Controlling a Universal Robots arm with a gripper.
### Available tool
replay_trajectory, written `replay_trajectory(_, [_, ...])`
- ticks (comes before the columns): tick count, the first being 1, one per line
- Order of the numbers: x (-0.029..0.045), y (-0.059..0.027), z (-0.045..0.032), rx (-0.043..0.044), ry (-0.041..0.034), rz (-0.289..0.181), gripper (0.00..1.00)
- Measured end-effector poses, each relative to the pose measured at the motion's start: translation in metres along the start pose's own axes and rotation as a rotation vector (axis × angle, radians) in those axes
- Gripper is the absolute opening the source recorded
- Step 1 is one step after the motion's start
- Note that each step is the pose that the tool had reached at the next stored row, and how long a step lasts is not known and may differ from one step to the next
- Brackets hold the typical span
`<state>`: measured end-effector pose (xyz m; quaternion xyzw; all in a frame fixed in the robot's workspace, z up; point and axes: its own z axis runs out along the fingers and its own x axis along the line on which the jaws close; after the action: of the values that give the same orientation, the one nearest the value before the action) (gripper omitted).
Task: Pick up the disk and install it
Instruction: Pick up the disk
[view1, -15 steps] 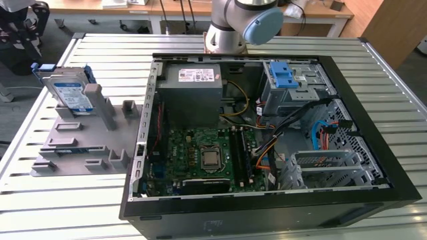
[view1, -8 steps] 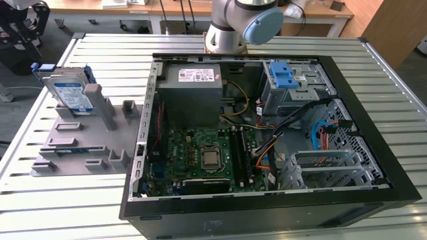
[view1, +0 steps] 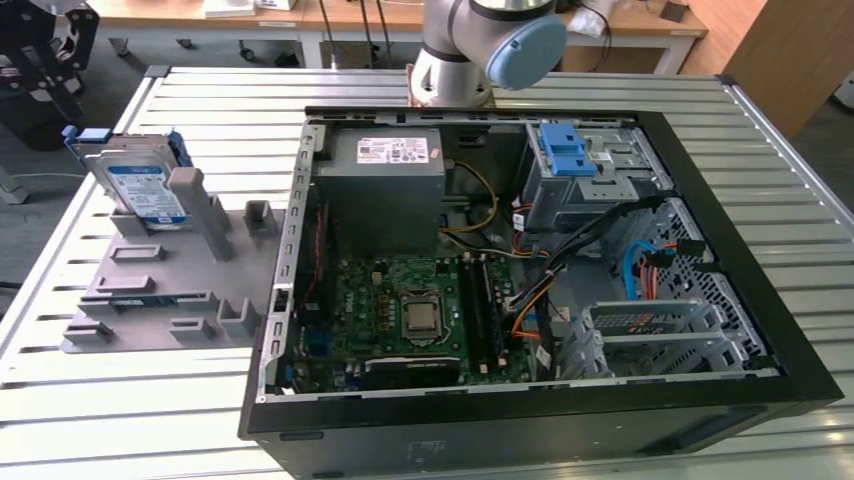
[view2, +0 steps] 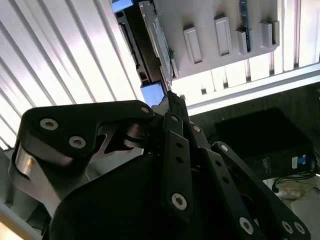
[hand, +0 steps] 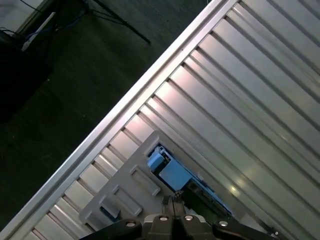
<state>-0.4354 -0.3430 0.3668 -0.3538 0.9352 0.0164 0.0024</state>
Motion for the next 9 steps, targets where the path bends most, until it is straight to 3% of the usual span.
replay_trajectory(9, [0.0000,0.0000,0.0010,-0.0026,0.0047,-0.165,0.11])
